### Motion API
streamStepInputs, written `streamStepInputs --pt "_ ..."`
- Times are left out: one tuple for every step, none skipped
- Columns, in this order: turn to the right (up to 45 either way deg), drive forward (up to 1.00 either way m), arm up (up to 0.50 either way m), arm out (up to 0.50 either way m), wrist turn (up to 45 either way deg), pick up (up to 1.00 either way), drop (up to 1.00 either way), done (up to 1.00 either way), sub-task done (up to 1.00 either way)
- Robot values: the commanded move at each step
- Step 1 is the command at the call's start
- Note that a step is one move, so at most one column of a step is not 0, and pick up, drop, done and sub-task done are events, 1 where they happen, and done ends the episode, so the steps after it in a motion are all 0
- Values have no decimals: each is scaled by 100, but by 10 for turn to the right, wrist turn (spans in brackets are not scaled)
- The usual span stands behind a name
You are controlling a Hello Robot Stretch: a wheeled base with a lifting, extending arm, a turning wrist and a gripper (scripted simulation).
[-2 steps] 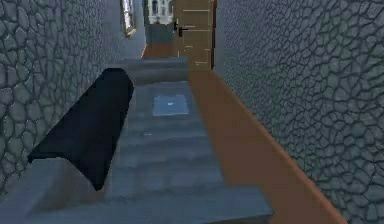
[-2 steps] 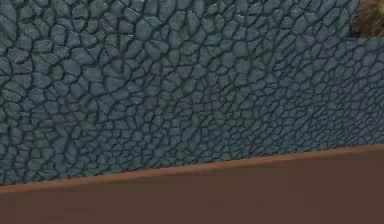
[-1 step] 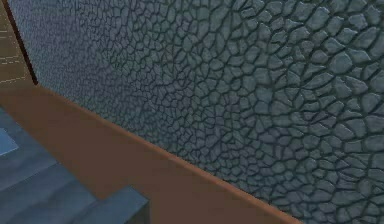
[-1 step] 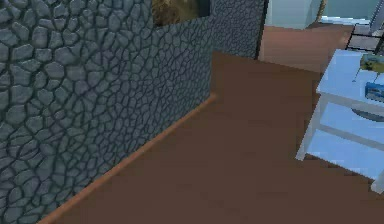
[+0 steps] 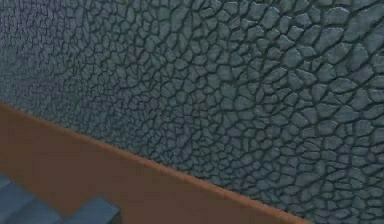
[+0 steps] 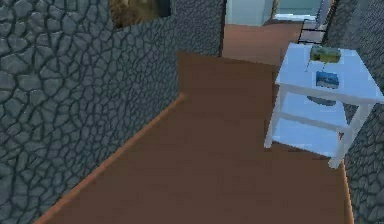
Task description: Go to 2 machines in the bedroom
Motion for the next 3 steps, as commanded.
streamStepInputs --pt "0 65 0 0 0 0 0 0 0" --pt "-450 0 0 0 0 0 0 0 0" --pt "-180 0 0 0 0 0 0 0 0"
